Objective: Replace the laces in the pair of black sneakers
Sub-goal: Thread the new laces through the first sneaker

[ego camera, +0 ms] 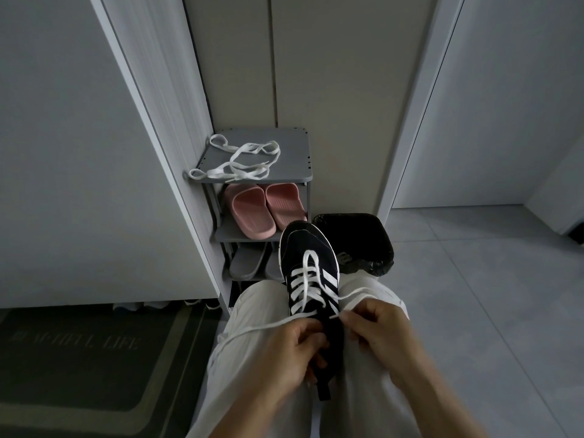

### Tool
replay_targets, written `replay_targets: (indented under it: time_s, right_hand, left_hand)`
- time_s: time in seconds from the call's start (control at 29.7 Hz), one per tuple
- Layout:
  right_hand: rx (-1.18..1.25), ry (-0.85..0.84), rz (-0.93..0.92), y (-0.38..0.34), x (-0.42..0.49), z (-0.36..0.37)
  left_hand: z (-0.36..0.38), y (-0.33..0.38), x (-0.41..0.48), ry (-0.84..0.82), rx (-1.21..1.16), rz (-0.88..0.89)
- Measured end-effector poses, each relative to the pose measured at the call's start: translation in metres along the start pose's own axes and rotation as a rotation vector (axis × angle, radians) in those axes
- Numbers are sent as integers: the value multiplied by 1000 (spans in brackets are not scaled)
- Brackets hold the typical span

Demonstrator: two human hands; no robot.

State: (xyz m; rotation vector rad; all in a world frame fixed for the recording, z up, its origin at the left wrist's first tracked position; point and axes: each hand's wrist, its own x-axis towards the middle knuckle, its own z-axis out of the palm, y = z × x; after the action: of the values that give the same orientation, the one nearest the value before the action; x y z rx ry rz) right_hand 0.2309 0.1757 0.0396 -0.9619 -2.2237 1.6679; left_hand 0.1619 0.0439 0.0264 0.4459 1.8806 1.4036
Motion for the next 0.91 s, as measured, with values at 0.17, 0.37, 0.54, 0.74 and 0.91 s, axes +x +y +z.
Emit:
replay_targets:
  time_s: [0.17,0.37,0.54,0.74,0.91]
  right_hand:
    - [-272,155,-143,2,8,9]
    - [-292,140,-109,6,12,7]
    - [-303,132,-125,6,13,7]
    - [-345,156,-145,5,12,7]
    - [-458,150,-240,-1,7,7]
  left_hand:
    - [13,1,-1,106,-74,26]
    - [15,1,-1,156,-150,37]
    - [15,-2,0,169,-142,54]
    - [16,-1,-2,184,-150,73]
    - [18,-2,-2,188,-142,73]
